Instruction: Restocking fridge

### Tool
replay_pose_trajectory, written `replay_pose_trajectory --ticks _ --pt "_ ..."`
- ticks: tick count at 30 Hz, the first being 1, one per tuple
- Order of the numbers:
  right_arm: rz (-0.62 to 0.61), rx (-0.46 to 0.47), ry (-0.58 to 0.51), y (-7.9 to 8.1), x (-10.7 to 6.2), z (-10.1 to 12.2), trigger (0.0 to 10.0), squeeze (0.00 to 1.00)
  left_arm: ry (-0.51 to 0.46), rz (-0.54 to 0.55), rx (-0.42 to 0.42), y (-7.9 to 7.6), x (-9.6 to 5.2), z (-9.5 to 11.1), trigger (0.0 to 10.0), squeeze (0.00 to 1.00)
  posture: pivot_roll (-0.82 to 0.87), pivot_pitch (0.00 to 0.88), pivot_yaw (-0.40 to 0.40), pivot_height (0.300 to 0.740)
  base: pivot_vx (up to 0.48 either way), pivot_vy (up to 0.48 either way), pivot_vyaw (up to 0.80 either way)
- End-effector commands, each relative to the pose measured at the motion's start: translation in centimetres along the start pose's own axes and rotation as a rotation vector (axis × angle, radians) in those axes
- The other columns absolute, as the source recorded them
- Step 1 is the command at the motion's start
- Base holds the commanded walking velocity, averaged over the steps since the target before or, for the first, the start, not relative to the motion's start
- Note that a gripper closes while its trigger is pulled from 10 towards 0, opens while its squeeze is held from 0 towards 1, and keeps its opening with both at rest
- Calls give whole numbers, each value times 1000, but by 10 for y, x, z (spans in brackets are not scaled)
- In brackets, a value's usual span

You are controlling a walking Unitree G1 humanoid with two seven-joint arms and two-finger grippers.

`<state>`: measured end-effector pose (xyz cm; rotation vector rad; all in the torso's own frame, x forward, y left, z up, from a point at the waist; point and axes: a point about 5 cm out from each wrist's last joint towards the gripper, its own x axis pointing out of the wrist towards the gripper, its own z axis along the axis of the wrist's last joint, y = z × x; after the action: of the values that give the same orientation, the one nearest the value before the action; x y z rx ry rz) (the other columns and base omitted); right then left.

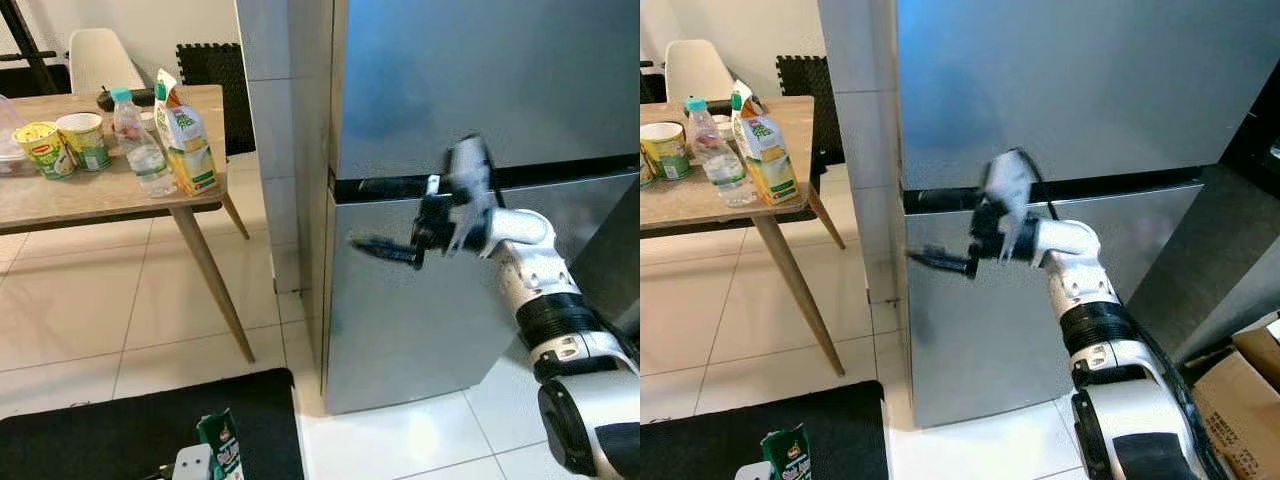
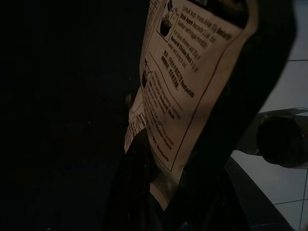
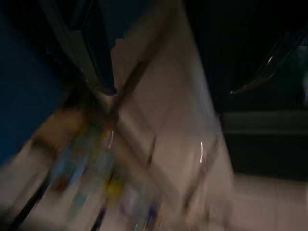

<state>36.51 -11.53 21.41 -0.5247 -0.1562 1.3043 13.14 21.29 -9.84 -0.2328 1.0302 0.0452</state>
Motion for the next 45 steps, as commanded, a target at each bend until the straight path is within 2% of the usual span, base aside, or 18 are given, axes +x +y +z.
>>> replay_pose_trajectory --ticks 1,3,4,5,6,8,9,20,25,28,30,38,45 --pt "-6 -85 104 -5 2 0 10000 1000 49 -14 -3 -3 -1 -14 10000 0 -96 3 -37 740 0 0 0" --pt "9 -145 210 -8 4 -2 10000 1000 48 -15 -5 -3 -1 -14 10000 0 -96 3 -37 740 0 0 0" --pt "9 -145 210 -8 4 -2 10000 1000 48 -15 -5 -3 -1 -14 10000 0 -96 3 -37 740 0 0 0" --pt "17 -156 232 -8 4 -2 10000 106 47 -15 -5 -3 -1 -14 10000 0 -96 3 -37 740 0 0 0" --pt "35 -177 269 -9 4 -3 10000 0 48 -16 -7 -3 -2 -15 10000 0 -91 14 -43 740 0 0 0" --pt "32 -193 292 -12 4 -1 10000 0 49 -17 -9 -3 -2 -15 10000 0 -91 14 -43 740 0 0 0" --pt "24 -229 313 -18 5 5 10000 0 52 -18 -11 -4 -2 -17 10000 0 -93 16 -45 740 0 0 0" --pt "-9 -280 317 -28 8 15 10000 0 49 -24 -20 -6 -2 -17 10000 0 -93 16 -45 740 0 0 0" --pt "-47 -340 424 -31 6 8 10000 0 47 -29 -22 -7 -1 -17 10000 0 -93 16 -45 740 0 0 0" --pt "-47 -455 587 -33 0 -3 10000 0 48 -30 -23 -7 -1 -18 10000 0 -98 11 -50 740 0 0 0" --pt "-52 -501 640 -34 -1 -5 10000 0 49 -31 -22 -7 -1 -18 10000 0 -98 11 -50 740 0 0 0" --pt "-79 -500 653 -37 2 -4 10000 0 50 -30 -21 -6 -2 -18 10000 0 -95 4 -52 740 0 0 0" --pt "-107 -536 683 -43 -1 -2 10000 0 50 -36 -18 -7 -1 -18 10000 0 -95 0 -52 740 0 0 0"
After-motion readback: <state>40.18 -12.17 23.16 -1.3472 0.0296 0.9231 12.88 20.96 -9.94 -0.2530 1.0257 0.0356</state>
